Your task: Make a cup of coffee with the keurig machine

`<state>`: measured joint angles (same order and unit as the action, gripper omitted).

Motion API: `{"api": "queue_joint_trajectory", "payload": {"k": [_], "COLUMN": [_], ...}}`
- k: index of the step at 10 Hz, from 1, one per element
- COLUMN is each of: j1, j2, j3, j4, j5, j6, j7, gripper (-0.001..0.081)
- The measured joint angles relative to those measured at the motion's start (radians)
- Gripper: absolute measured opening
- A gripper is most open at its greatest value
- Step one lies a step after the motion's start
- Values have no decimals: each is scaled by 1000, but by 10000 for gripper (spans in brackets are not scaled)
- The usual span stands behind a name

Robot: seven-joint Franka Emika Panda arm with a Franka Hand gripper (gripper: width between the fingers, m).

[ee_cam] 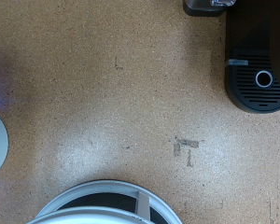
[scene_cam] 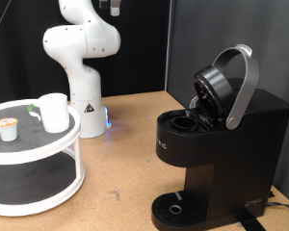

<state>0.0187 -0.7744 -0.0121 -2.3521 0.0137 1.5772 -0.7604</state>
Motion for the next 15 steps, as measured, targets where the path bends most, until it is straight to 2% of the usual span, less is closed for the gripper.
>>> {"api": "queue_joint_trajectory", "payload": {"k": [2, 4, 7, 12, 15], "j1": [0, -9, -46, -50, -56], "j2": [0, -2, 0, 1, 14], "j3": [-14, -70, -153, -182, -255], "j4": [-2, -2, -2, 0, 30], "j5": [0, -15, -83, -88, -124], "j6": [10, 21, 22, 22, -14], "j7": [-20, -66, -134, -168, -258], "gripper": [800, 800, 800, 800, 800]}}
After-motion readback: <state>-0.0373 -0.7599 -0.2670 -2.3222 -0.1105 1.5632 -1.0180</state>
